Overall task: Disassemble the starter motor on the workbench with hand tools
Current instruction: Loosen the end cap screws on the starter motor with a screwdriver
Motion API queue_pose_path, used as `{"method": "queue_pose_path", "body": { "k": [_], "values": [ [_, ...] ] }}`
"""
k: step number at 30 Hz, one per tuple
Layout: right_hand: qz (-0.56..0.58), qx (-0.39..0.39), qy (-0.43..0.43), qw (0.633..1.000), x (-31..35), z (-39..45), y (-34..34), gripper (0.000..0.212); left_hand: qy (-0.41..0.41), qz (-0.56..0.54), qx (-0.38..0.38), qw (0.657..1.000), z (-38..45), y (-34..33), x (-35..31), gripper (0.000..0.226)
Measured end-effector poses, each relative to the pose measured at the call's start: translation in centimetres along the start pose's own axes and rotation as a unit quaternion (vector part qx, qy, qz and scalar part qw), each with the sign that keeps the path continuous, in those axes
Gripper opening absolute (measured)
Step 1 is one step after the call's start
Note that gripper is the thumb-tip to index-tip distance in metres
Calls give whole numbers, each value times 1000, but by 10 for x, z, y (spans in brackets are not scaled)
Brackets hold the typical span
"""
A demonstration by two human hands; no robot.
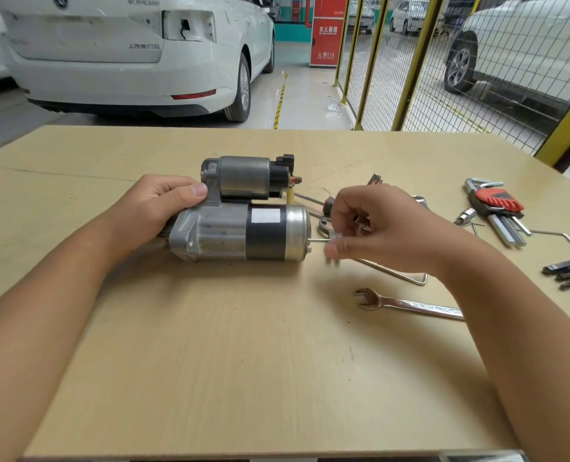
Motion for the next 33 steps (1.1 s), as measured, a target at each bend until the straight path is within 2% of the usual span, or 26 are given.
{"method": "queue_pose_path", "body": {
  "k": [2, 5, 7, 10, 12, 14, 17, 20, 23, 27, 33],
  "values": [
    [8, 17, -5, 1000, 0, -1, -1, 19, 1, 1, 3, 1000, 0, 0, 0, 48],
    [-12, 50, -18, 999, 0, 0, -4, 35, 3, -3, 2, 1000, 1, 0, -1, 39],
    [-31, 45, -15, 998, 1, 1, -4, 30, 2, -5, 3, 1000, 1, -1, -1, 37],
    [-38, 14, 0, 999, -1, 1, -1, 15, 0, -3, 3, 1000, 1, -2, -1, 38],
    [-16, 14, 1, 1000, -1, 0, 0, 17, 3, -3, 0, 1000, 1, -1, 0, 41],
    [-3, 46, -11, 999, 1, -1, -2, 17, 8, -4, -4, 1000, 1, 0, 1, 46],
    [-25, 65, -25, 997, 0, 0, -5, 27, 11, -6, -3, 1000, 1, 0, 1, 43],
    [-40, 29, -1, 999, 0, 2, -4, 17, 12, -5, -5, 1000, 1, 0, 1, 45],
    [-31, 6, 6, 999, 0, 1, -3, 19, 15, -8, -5, 1000, 0, -1, 0, 43],
    [-2, 70, -36, 997, 1, 0, -8, 30, 13, -2, -4, 1000, 1, -1, -1, 48],
    [-37, -1, 5, 999, 3, 1, -7, 18, 16, 5, -3, 1000, 1, 0, -2, 49]
  ]
}}
Point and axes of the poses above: each hand's wrist, its own z-axis towards the middle knuckle, its own y-axis out of the back of the hand, x = y × z, the point moved 1 cm from there along z, towards the middle knuckle, and after that the axes turned 10 degrees about -y, right-handed, at the moved point
